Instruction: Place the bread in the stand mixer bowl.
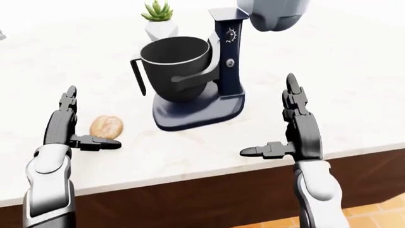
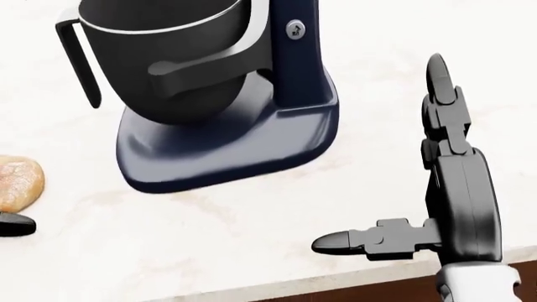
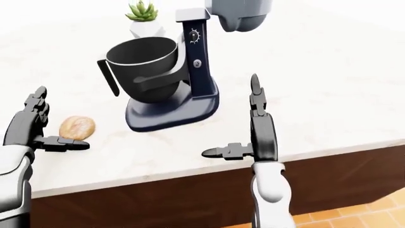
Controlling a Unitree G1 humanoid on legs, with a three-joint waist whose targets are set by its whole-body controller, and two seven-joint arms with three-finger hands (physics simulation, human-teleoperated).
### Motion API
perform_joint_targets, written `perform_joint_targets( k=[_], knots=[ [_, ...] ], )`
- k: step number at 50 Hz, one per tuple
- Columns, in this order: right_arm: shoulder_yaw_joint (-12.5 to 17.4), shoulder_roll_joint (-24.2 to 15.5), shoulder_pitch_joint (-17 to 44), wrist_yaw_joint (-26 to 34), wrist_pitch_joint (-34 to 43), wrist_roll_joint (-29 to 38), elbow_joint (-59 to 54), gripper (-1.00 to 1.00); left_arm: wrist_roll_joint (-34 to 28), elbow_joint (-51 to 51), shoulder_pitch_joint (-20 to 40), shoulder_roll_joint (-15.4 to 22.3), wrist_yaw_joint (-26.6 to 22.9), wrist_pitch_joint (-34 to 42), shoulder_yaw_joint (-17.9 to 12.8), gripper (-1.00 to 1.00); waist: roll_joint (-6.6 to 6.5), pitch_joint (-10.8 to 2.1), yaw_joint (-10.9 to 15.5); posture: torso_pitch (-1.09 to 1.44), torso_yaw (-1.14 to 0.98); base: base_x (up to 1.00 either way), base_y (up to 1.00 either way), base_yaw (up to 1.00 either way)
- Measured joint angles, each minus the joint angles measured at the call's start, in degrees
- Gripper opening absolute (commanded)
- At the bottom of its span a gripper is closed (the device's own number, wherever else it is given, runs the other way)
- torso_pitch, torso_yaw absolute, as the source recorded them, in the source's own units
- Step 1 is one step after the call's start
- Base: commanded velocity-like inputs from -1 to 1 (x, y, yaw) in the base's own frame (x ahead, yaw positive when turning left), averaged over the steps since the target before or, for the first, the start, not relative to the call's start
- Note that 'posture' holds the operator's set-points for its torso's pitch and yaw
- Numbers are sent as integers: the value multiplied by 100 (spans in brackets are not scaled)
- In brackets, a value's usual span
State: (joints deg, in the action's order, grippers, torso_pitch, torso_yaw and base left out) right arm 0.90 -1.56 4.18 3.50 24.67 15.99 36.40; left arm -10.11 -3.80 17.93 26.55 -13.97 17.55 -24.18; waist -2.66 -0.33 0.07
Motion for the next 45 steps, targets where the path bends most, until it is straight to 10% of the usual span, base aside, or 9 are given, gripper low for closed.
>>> perform_joint_targets(
  k=[11, 13, 14, 33, 45],
  knots=[
    [-28, 11, 11, -12, -25, 14, -39, 100, 340, -549, 261, 29, -167, -40, 115, 100, -17, -43, -10, 0, 0, 0, 0, 0],
    [-39, 13, 9, -12, -20, 20, -30, 100, 444, -633, 291, 53, -258, -20, 124, -4, -15, -50, -9, 0, 0, 0, 0, 0],
    [-32, 11, 6, -16, -24, 24, -30, 100, 509, -648, 282, 55, -358, -14, 132, -100, -17, -57, 3, 0, 0, 0, 0, 0],
    [-39, 12, 11, 5, -75, 53, 50, 100, 633, -478, 180, 58, -705, 137, -2, -100, -72, -213, 48, 0, 0, 0, 0, 0],
    [-8, 9, -24, -3, -40, 83, 119, 100, 589, 545, 73, 185, -902, 1330, -198, -100, -16, -91, 14, 0, 0, 0, 0, 0]
  ],
)
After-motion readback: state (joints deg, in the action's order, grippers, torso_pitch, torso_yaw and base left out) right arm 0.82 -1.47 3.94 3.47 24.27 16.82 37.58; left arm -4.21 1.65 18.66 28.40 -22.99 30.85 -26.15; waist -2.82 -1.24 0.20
